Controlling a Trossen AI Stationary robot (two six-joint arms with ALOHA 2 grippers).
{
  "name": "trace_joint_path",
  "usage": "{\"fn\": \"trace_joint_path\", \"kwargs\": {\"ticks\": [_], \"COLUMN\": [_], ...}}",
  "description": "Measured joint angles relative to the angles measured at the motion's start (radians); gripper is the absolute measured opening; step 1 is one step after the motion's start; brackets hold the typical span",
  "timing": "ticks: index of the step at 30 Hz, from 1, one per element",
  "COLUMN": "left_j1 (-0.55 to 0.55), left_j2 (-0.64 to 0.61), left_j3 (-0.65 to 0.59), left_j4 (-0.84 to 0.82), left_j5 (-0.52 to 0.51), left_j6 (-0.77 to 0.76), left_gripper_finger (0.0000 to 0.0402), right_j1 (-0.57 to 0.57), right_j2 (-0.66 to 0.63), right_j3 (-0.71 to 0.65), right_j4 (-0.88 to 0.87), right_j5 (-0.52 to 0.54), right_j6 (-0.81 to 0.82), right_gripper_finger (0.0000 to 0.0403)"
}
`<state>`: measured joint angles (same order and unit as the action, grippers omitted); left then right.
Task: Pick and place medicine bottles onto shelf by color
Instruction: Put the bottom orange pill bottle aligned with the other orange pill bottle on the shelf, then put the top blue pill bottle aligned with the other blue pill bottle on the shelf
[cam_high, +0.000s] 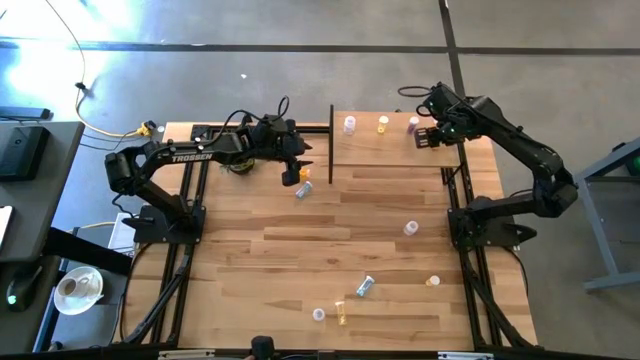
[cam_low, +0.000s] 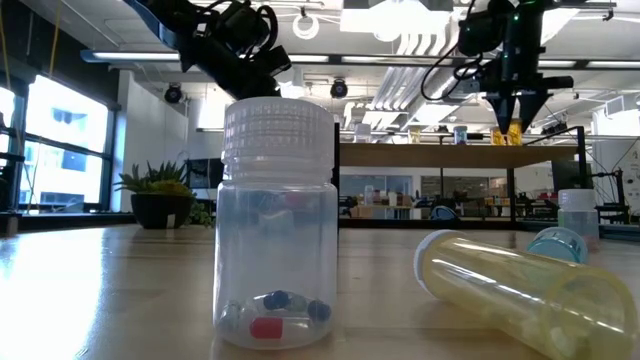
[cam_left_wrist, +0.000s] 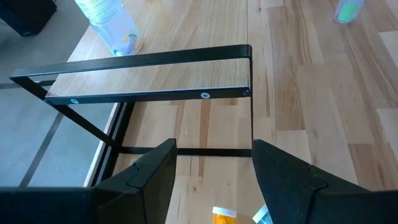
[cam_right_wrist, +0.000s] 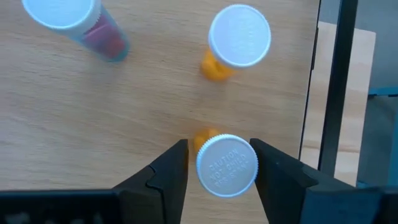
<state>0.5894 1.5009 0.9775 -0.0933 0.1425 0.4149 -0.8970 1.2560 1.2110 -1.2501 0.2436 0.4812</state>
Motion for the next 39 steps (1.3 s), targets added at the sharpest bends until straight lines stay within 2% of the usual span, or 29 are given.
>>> {"fn": "trace_joint_path", "kwargs": {"ticks": [13,21,27,31,39], "left_j1": [0.0,0.0,0.0,0.0,-0.002], "left_j2": [0.0,0.0,0.0,0.0,0.0], "left_j3": [0.0,0.0,0.0,0.0,0.0], "left_j4": [0.0,0.0,-0.026,-0.052,-0.128], "left_j5": [0.0,0.0,-0.065,-0.111,-0.113], "left_j6": [-0.018,-0.023,-0.057,-0.094,-0.223], "left_gripper_finger": [0.02,0.02,0.02,0.02,0.02], "right_j1": [0.0,0.01,0.01,0.018,0.091], "right_j2": [-0.001,-0.002,-0.002,-0.01,-0.061], "right_j3": [0.001,0.083,0.115,0.131,0.163], "right_j4": [0.026,0.015,-0.001,-0.005,-0.005], "right_j5": [0.0,0.042,0.041,0.04,0.042], "right_j6": [-0.056,-0.097,-0.124,-0.146,-0.149], "right_gripper_finger": [0.0165,0.0165,0.0165,0.0165,0.0165]}}
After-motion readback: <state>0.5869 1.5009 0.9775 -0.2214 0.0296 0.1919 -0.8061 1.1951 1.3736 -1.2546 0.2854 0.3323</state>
